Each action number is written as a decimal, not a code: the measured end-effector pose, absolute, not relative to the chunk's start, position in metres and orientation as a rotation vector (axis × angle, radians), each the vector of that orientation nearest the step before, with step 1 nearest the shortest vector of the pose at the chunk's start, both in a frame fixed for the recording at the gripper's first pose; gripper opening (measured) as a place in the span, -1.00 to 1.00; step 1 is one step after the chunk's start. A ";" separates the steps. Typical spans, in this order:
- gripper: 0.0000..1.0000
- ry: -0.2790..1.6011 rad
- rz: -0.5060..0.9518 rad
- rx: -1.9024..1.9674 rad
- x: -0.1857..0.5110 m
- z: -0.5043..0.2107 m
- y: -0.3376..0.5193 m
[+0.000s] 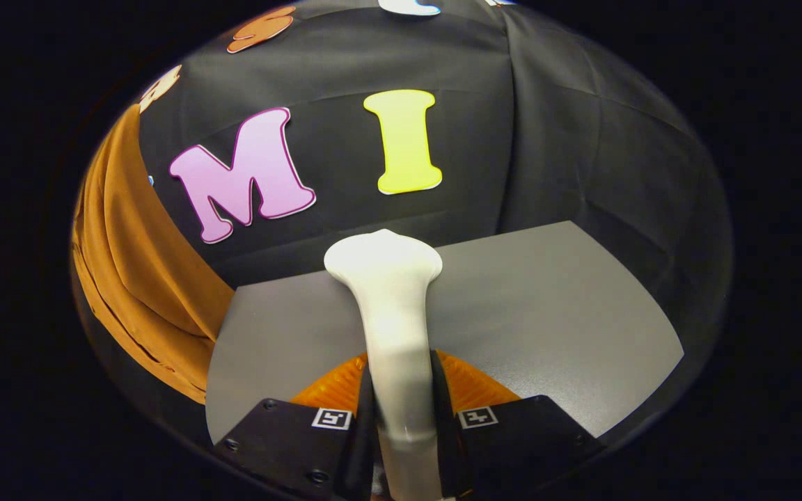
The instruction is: Iron the clothes twice with a garment steamer, once on the left side and once on the right side.
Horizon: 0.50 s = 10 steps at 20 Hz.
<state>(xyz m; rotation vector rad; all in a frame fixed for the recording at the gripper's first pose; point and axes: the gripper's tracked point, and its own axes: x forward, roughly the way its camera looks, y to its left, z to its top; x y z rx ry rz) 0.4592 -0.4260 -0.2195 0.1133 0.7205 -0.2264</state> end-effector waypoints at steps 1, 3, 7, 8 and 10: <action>-0.19 0.697 -0.234 0.120 0.458 -0.213 -0.428; -0.19 0.646 -0.254 0.129 0.452 -0.197 -0.432; -0.19 0.569 -0.263 0.105 0.434 -0.166 -0.426; -0.20 0.548 -0.266 0.098 0.430 -0.157 -0.424; -0.20 0.516 -0.265 0.086 0.420 -0.142 -0.414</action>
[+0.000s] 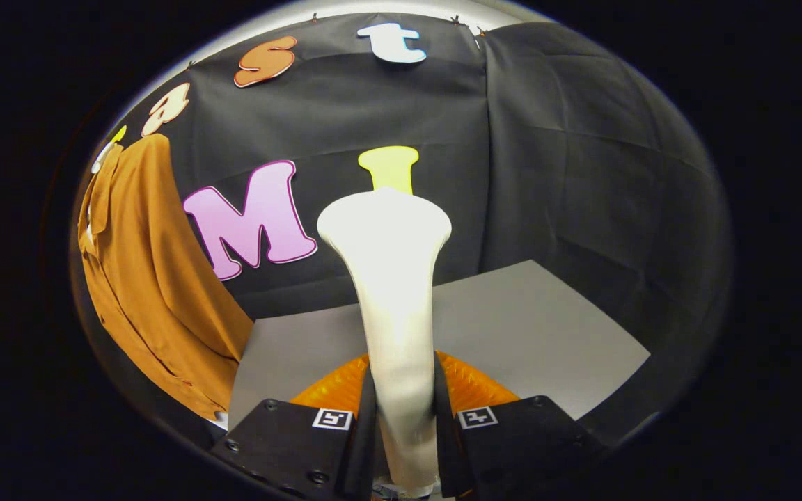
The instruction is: Iron the clothes twice with a garment steamer, once on the left side and once on the right side.
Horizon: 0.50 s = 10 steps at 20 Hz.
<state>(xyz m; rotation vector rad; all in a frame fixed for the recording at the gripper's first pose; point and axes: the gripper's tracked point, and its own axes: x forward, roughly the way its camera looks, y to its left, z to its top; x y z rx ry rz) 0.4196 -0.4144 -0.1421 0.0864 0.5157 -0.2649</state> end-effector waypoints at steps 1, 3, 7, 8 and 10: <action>-0.19 0.498 -0.262 0.083 0.412 -0.134 -0.409; -0.20 0.464 -0.261 0.071 0.401 -0.117 -0.397; -0.20 0.394 -0.257 0.041 0.375 -0.085 -0.364; -0.20 0.377 -0.255 0.036 0.371 -0.078 -0.354; -0.20 0.345 -0.250 0.033 0.362 -0.065 -0.329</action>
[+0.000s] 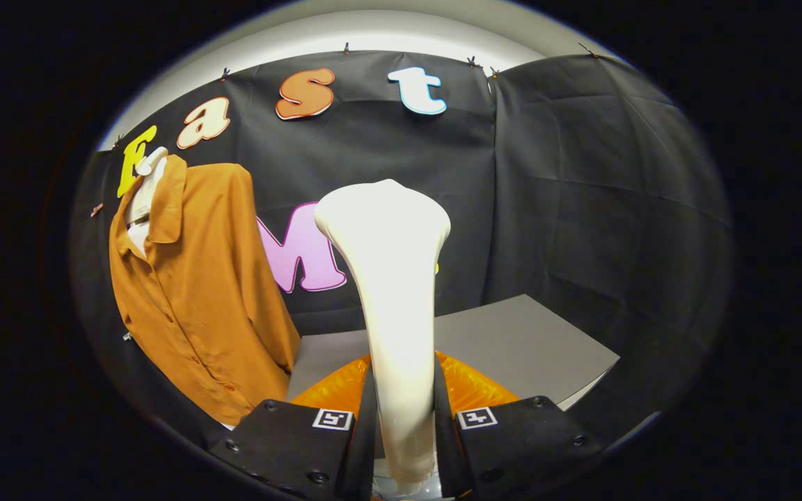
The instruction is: Iron the clothes twice with a garment steamer, once on the left side and once on the right side.
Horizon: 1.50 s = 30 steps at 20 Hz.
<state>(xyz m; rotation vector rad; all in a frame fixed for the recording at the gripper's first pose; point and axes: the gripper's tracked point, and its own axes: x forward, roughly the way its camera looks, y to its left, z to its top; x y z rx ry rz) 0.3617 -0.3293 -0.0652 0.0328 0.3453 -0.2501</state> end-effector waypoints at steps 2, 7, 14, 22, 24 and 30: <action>-0.20 0.318 -0.240 0.026 0.350 -0.056 -0.299; -0.20 0.286 -0.203 0.018 0.339 -0.050 -0.213; -0.20 0.277 -0.142 0.005 0.347 -0.055 -0.108; -0.20 0.343 -0.141 -0.016 0.376 -0.089 -0.078; -0.20 0.359 -0.146 -0.021 0.386 -0.097 -0.078; -0.20 0.389 -0.179 -0.050 0.410 -0.122 -0.079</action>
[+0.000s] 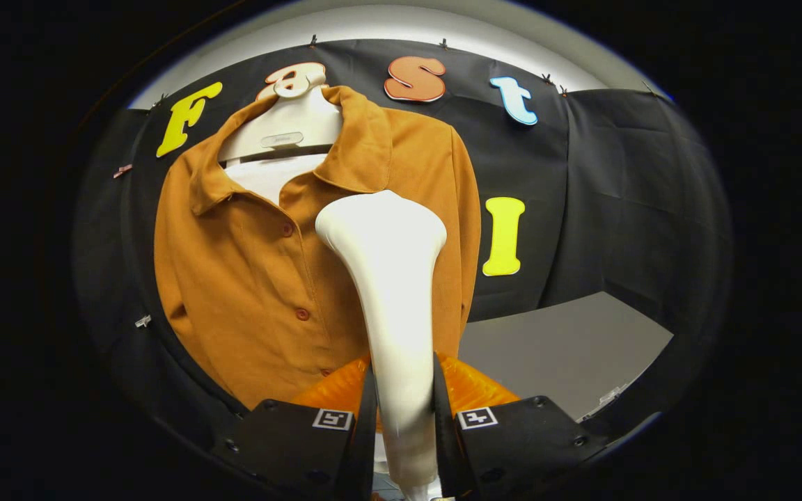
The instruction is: Iron the clothes twice with a garment steamer, once on the left side and once on the right side.
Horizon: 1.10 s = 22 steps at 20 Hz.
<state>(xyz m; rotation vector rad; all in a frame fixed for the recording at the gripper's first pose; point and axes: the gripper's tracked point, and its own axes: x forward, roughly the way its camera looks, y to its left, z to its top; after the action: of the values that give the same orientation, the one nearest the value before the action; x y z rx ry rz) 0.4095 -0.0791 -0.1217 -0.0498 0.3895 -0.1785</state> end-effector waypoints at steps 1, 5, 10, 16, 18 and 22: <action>-0.20 0.395 -0.183 -0.055 0.411 -0.125 -0.078; -0.20 0.428 -0.195 -0.075 0.414 -0.141 -0.077; -0.20 0.491 -0.208 -0.085 0.409 -0.167 -0.079; -0.20 0.555 -0.215 -0.075 0.402 -0.196 -0.081; -0.19 0.579 -0.214 -0.070 0.399 -0.206 -0.081; -0.20 0.635 -0.213 -0.064 0.391 -0.229 -0.084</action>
<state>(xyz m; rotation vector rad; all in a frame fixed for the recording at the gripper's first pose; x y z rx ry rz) 0.3914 -0.0835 -0.2291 -0.0644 0.6354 -0.2130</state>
